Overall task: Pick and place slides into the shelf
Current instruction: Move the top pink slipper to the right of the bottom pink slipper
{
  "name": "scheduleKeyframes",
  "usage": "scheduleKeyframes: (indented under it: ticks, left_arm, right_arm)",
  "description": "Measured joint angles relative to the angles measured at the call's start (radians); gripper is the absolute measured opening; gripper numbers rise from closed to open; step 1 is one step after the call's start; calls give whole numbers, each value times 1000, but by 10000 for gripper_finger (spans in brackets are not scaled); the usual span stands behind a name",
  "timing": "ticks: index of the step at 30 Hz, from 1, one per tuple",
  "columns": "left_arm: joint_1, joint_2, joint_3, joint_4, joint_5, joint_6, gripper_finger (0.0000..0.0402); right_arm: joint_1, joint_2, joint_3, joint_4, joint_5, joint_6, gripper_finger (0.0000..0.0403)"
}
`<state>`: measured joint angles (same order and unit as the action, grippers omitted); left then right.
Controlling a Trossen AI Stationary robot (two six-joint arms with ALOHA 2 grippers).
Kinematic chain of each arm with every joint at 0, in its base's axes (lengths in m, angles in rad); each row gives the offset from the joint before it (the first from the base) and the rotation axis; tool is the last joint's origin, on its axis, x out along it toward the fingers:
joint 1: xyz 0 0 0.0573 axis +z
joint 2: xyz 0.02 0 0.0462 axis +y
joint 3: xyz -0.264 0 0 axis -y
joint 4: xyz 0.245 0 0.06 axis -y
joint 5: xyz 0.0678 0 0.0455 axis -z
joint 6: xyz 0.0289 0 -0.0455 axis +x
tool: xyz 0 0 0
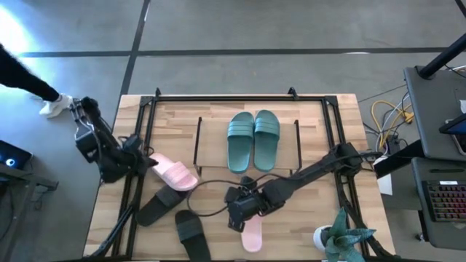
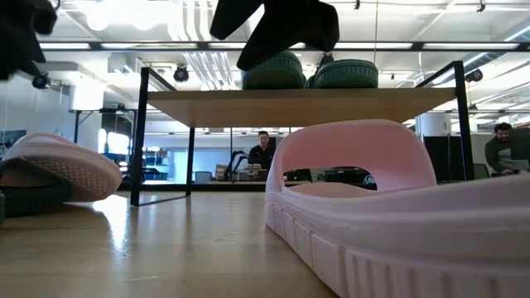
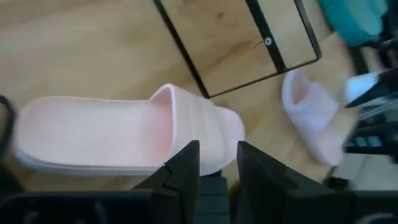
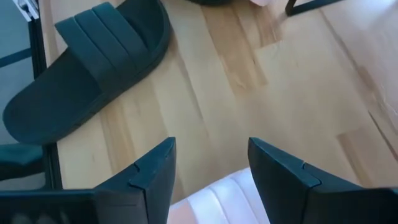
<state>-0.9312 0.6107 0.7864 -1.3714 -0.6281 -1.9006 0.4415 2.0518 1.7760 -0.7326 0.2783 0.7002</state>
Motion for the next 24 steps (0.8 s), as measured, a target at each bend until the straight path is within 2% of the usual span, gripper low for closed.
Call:
scheduleKeyframes:
  ticks: [3, 6, 10, 14, 18, 24]
  left_arm:
    - [6, -116, -80, 23, 4, -2, 93]
    - [17, -174, -69, 44, -45, -2, 93]
    - [30, -194, -77, 31, -47, -12, 93]
    - [31, -157, -85, 87, -12, -2, 93]
    - [34, -109, -108, 361, 81, -35, 93]
    - [56, -76, -251, 1004, 89, 244, 93]
  right_arm:
    - [2, 0, -2, -2, 2, 0, 192]
    - [5, 0, -3, -1, 2, 0, 192]
    - [8, 0, -3, 0, 3, 8, 192]
    - [8, 0, -3, 2, 8, 10, 192]
    - [7, 0, -3, 3, 10, 8, 192]
    - [3, 0, -3, 3, 11, -1, 192]
